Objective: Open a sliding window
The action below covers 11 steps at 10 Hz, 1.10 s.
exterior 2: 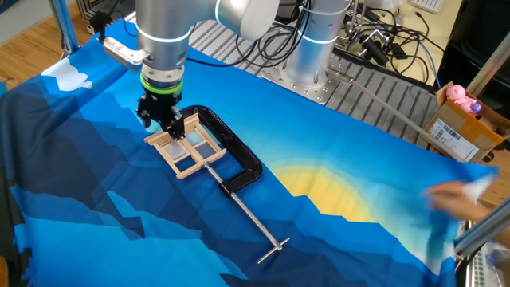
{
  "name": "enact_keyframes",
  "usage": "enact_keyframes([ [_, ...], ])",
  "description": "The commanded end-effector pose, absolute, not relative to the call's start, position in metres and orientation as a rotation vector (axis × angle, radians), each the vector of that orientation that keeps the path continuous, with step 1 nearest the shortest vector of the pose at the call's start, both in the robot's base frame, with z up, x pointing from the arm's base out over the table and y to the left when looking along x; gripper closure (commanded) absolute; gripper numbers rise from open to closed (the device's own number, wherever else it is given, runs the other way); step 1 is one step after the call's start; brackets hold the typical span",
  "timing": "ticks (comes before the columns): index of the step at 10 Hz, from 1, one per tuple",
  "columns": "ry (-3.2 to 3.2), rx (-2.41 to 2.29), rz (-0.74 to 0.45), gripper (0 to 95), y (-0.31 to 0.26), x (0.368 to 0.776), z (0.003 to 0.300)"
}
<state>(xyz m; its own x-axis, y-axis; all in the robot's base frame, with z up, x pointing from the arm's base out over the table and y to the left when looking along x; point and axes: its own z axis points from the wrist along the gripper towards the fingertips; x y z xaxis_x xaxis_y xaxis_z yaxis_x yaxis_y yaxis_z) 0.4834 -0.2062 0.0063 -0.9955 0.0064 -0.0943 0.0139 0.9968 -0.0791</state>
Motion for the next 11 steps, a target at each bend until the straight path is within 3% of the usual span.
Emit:
enact_keyframes([
  [1,3.043,0.011,-0.128,19.0,-0.2064,0.4829,0.0071],
  [11,3.037,-0.028,-0.176,19.0,-0.2064,0.4829,0.0071],
])
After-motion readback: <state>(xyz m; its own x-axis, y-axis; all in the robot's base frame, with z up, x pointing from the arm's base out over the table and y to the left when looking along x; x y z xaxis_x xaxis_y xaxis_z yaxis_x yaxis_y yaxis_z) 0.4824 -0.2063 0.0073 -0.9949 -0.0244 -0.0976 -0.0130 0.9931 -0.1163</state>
